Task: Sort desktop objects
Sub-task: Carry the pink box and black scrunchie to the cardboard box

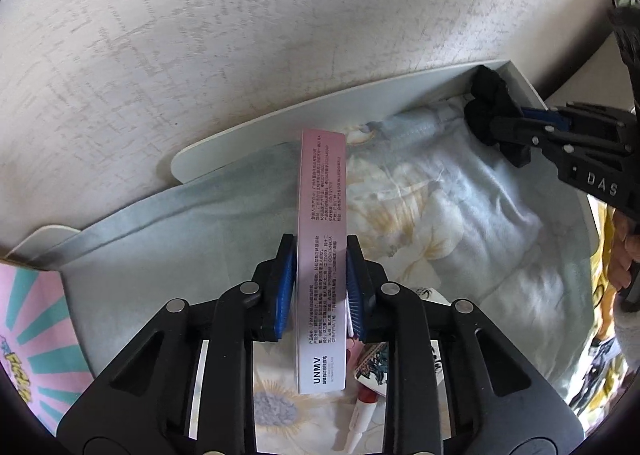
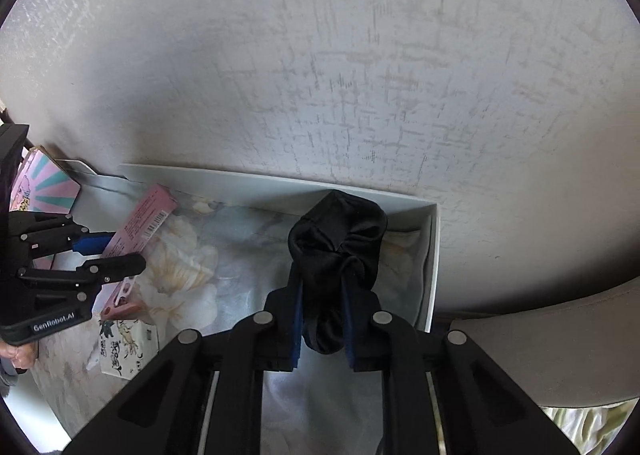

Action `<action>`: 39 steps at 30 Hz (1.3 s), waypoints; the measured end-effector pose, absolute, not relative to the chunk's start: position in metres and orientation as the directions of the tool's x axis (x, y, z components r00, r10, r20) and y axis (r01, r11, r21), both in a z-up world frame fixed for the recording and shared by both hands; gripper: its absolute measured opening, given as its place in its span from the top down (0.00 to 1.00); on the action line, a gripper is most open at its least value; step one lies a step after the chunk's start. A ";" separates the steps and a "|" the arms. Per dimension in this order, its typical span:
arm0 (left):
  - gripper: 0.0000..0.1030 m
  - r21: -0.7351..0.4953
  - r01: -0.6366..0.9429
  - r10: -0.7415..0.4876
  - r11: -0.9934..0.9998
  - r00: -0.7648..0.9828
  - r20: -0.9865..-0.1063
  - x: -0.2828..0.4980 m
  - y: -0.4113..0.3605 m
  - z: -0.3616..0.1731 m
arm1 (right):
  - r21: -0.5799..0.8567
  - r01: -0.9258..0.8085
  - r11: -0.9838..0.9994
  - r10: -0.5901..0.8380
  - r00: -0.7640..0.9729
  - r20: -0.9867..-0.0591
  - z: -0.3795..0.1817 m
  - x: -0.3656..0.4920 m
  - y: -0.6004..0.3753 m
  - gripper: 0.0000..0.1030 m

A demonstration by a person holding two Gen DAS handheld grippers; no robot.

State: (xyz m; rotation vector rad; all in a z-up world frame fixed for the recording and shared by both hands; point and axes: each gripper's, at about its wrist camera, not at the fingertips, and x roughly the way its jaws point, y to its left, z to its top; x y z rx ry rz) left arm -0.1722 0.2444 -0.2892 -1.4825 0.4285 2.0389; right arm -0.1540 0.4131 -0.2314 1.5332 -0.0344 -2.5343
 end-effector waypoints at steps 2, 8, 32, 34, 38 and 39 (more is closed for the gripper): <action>0.79 -0.076 -0.617 0.265 -0.783 -0.221 -0.939 -0.173 0.241 -0.286 | 0.111 0.143 -0.983 -0.165 -0.459 -0.873 -0.228 -0.151 0.411 0.86; 0.79 -0.107 -0.615 0.297 -0.782 -0.217 -0.930 -0.173 0.228 -0.268 | 0.133 0.139 -0.981 -0.185 -0.485 -0.855 -0.213 -0.141 0.404 0.86; 0.79 -0.140 -0.556 0.386 -0.819 -0.354 -0.852 -0.088 0.132 -0.141 | 0.131 0.160 -0.978 -0.201 -0.580 -0.789 -0.112 -0.076 0.336 0.86; 0.79 -0.127 -0.549 0.381 -0.826 -0.378 -0.844 -0.080 0.116 -0.132 | 0.119 0.184 -0.976 -0.207 -0.588 -0.782 -0.101 -0.073 0.320 0.86; 0.79 -0.082 -0.536 0.352 -0.840 -0.425 -0.834 -0.070 0.081 -0.118 | 0.105 0.235 -0.966 -0.229 -0.601 -0.766 -0.080 -0.067 0.293 0.86; 0.79 -0.070 -0.524 0.339 -0.849 -0.437 -0.833 -0.068 0.073 -0.116 | 0.105 0.251 -0.962 -0.240 -0.602 -0.761 -0.075 -0.065 0.284 0.86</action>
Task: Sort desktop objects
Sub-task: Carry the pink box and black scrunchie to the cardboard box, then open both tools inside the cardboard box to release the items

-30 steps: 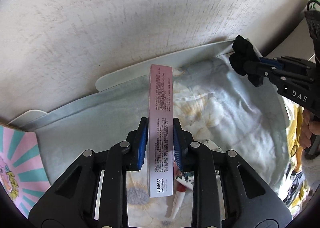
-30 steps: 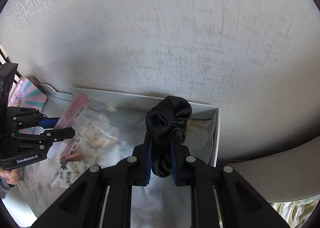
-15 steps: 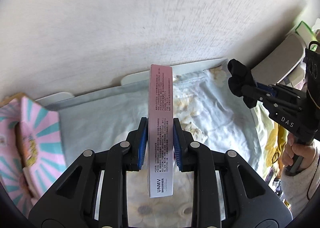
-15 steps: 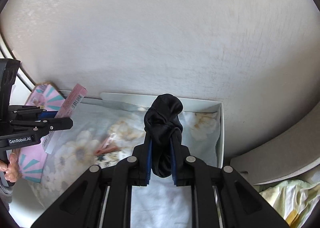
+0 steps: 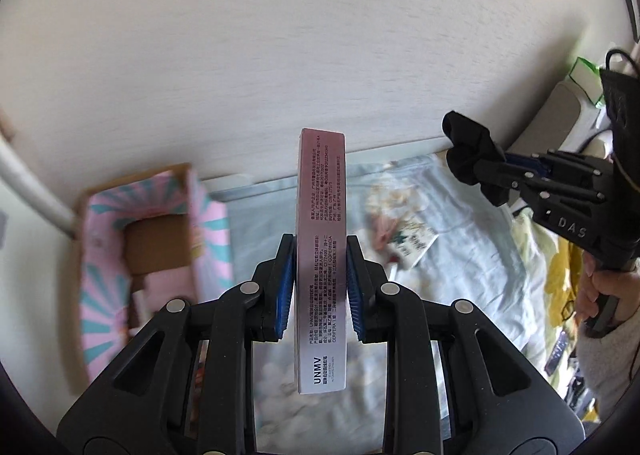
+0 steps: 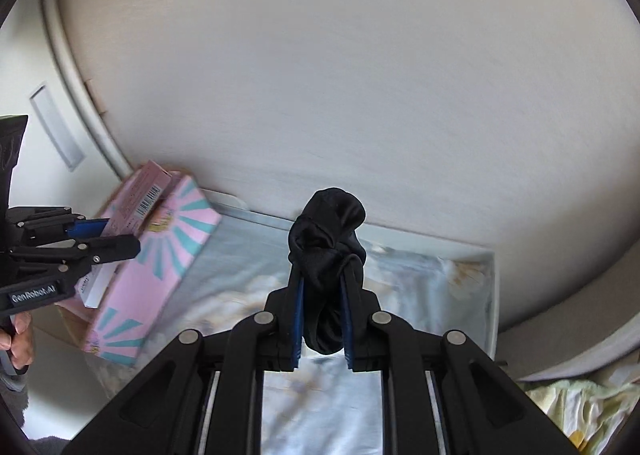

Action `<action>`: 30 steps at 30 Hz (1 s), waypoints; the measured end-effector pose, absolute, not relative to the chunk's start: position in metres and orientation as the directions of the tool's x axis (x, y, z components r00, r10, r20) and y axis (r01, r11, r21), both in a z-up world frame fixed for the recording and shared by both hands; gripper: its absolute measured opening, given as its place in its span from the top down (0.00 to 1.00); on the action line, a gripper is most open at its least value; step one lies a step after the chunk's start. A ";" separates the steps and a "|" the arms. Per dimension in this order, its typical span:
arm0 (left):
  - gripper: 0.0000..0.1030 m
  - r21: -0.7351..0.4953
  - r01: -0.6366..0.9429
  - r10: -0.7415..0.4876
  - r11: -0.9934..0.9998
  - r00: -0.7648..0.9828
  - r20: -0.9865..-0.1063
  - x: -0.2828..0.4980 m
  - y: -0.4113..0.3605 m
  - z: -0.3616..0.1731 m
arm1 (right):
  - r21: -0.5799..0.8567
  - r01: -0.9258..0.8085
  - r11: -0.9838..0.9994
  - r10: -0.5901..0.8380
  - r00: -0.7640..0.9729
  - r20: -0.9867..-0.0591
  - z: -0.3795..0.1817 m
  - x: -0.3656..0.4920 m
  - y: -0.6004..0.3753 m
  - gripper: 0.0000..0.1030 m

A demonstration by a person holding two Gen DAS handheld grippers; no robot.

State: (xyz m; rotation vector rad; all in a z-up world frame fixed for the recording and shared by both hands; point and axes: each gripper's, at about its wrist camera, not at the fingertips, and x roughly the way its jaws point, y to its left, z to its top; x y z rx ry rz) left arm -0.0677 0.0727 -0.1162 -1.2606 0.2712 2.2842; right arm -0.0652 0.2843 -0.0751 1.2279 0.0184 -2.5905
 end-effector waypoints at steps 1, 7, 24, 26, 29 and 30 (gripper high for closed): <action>0.79 -0.067 -0.515 0.331 -0.855 -0.442 -0.833 -0.067 0.065 -0.115 | 0.105 0.266 -0.958 -0.250 -0.602 -0.758 -0.072 -0.064 0.274 0.86; 0.79 -0.090 -0.425 0.302 -0.901 -0.463 -0.833 -0.060 0.002 -0.117 | 0.098 0.379 -0.920 -0.317 -0.575 -0.754 -0.065 -0.053 0.203 0.86; 0.79 -0.082 -0.225 0.180 -0.971 -0.461 -0.869 -0.048 -0.114 -0.160 | 0.133 0.623 -0.771 -0.446 -0.379 -0.811 -0.103 -0.067 0.025 0.86; 0.79 -0.076 -0.229 0.178 -0.970 -0.465 -0.867 -0.047 -0.116 -0.162 | 0.132 0.630 -0.765 -0.440 -0.363 -0.821 -0.107 -0.068 0.014 0.86; 0.79 -0.070 -0.232 0.173 -0.970 -0.465 -0.868 -0.047 -0.118 -0.167 | 0.137 0.633 -0.762 -0.435 -0.343 -0.833 -0.112 -0.069 0.004 0.86; 0.79 -0.071 -0.231 0.174 -0.970 -0.465 -0.868 -0.047 -0.119 -0.169 | 0.140 0.633 -0.761 -0.434 -0.337 -0.835 -0.113 -0.070 0.004 0.86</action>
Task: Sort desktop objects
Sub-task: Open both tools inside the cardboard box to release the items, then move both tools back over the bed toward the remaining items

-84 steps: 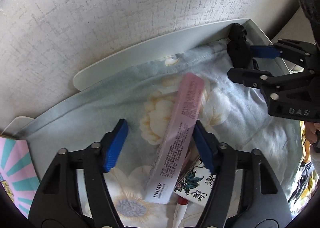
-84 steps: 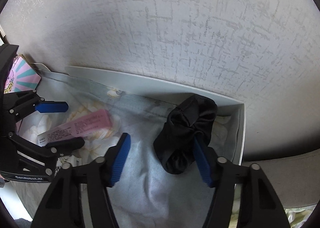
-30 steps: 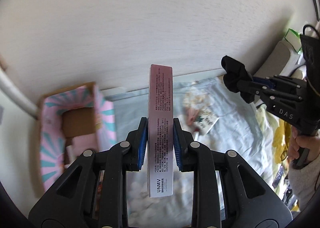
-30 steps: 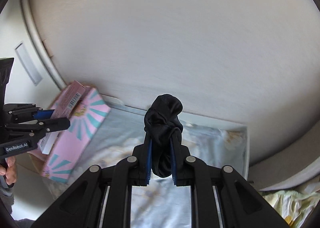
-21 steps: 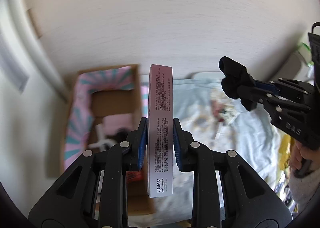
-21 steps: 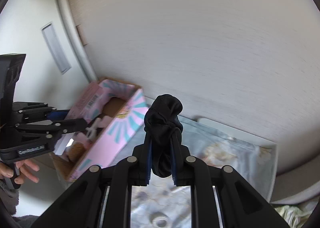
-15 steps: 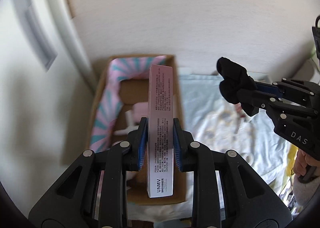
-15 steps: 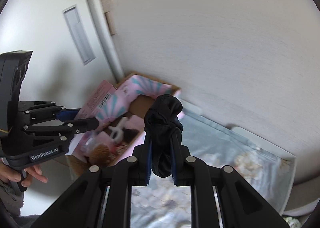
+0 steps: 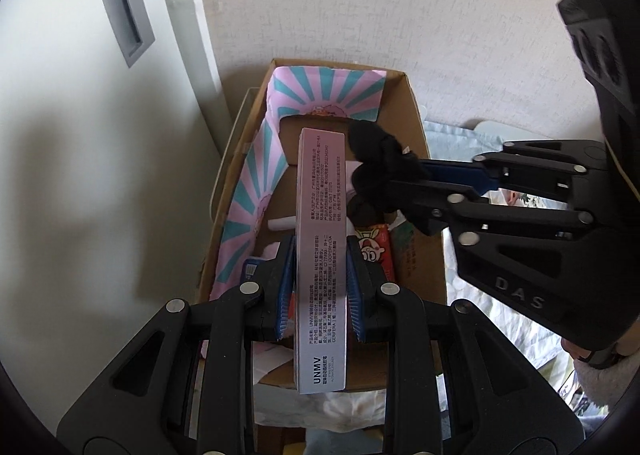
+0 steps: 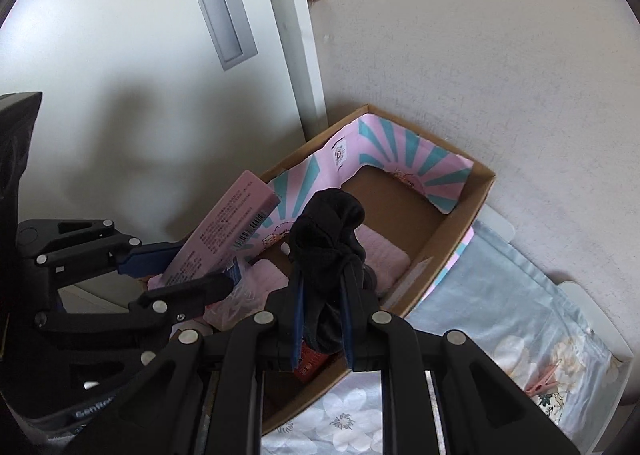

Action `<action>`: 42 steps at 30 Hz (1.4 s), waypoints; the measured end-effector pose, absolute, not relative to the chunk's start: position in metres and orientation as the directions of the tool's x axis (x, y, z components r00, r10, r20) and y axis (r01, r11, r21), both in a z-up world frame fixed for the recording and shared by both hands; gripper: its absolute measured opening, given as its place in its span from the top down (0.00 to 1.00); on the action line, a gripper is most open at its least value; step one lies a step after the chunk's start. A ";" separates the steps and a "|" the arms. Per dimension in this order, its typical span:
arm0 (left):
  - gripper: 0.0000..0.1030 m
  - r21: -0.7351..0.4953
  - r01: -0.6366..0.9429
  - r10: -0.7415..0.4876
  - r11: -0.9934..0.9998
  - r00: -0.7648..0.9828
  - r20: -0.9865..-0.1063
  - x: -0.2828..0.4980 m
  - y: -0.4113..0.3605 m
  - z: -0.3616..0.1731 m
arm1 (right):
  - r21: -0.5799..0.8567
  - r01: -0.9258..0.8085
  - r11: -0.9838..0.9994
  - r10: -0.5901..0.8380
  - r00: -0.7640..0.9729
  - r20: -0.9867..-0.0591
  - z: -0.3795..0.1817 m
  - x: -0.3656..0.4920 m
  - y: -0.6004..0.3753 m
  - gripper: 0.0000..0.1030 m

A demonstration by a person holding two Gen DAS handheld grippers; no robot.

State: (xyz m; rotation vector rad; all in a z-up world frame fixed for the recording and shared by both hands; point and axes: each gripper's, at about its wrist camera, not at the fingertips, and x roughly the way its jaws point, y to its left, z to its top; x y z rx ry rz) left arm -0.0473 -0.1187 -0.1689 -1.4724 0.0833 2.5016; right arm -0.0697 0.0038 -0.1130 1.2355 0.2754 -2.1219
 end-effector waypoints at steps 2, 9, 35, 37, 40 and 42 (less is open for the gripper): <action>0.79 -0.077 -0.229 0.178 -0.970 -0.462 -0.869 -0.050 -0.120 -0.174 | 0.143 0.633 -0.761 -0.433 -0.331 -0.839 -0.116 -0.071 0.001 0.86; 0.64 -0.132 -0.239 0.228 -0.962 -0.441 -0.868 -0.055 -0.123 -0.172 | 0.115 0.596 -0.795 -0.380 -0.340 -0.860 -0.120 -0.082 -0.005 0.71; 0.05 0.076 -0.217 0.059 -0.973 -0.554 -0.831 -0.040 -0.109 -0.137 | 0.164 0.405 -0.899 -0.354 -0.453 -0.818 -0.092 -0.064 0.074 0.30; 0.05 0.064 -0.233 0.077 -0.971 -0.549 -0.832 -0.039 -0.104 -0.135 | 0.169 0.392 -0.904 -0.352 -0.461 -0.815 -0.090 -0.062 0.081 0.30; 0.05 0.032 -0.269 0.123 -0.963 -0.540 -0.833 -0.038 -0.096 -0.131 | 0.170 0.380 -0.909 -0.348 -0.467 -0.813 -0.087 -0.058 0.091 0.30; 0.05 0.025 -0.284 0.138 -0.959 -0.541 -0.830 -0.037 -0.088 -0.128 | 0.156 0.371 -0.915 -0.329 -0.468 -0.820 -0.086 -0.054 0.099 0.30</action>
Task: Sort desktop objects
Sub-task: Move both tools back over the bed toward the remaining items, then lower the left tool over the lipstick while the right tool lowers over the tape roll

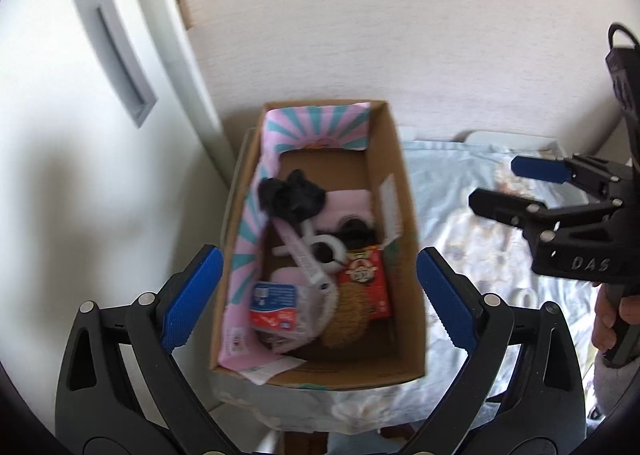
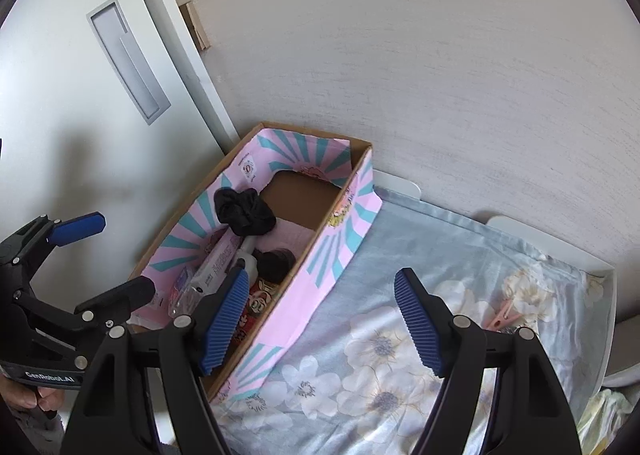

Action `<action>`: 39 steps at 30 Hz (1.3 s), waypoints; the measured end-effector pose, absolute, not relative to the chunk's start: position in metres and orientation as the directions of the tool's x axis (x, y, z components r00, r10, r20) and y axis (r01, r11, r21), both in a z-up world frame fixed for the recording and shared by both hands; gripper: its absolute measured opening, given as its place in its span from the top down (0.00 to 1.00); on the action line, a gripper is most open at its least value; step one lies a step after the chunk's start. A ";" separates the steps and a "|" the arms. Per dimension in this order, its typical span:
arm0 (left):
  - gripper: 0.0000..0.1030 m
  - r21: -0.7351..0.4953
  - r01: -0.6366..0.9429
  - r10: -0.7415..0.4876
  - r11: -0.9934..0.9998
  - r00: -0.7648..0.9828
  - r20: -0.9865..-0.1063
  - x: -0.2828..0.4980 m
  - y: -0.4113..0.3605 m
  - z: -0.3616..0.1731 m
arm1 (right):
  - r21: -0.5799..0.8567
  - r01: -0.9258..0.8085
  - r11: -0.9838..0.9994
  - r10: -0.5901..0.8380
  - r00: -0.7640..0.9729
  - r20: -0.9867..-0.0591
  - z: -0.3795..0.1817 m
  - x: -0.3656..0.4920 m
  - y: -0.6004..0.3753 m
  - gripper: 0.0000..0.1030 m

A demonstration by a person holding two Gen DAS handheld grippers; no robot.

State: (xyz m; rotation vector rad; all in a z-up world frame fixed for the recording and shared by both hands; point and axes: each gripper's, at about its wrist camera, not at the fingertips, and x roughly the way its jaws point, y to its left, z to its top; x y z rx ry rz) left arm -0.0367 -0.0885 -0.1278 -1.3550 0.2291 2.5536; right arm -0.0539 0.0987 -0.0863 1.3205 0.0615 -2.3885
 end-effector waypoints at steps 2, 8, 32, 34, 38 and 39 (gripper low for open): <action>0.05 0.031 -0.296 0.143 -0.955 -0.546 -0.826 -0.036 -0.080 -0.124 | 0.126 0.355 -0.927 -0.298 -0.489 -0.820 -0.086 -0.045 0.109 0.30; 0.05 0.030 -0.380 0.195 -0.925 -0.538 -0.820 -0.033 -0.045 -0.115 | 0.128 0.302 -0.945 -0.275 -0.516 -0.811 -0.085 -0.016 0.166 0.30; 0.03 0.028 -0.604 0.243 -0.796 -0.361 -0.900 -0.020 0.112 -0.200 | 0.055 0.176 -0.983 -0.140 -0.522 -0.842 -0.145 0.064 0.268 0.30; 0.03 0.034 -0.611 0.234 -0.791 -0.354 -0.905 -0.023 0.123 -0.215 | 0.075 0.205 -0.976 -0.171 -0.503 -0.847 -0.162 0.068 0.260 0.30; 0.03 0.026 -0.625 0.238 -0.780 -0.335 -0.912 -0.029 0.141 -0.239 | 0.085 0.235 -0.968 -0.192 -0.481 -0.856 -0.189 0.069 0.248 0.30; 0.03 0.022 -0.629 0.241 -0.777 -0.330 -0.913 -0.031 0.145 -0.245 | 0.089 0.241 -0.966 -0.198 -0.478 -0.856 -0.194 0.068 0.246 0.30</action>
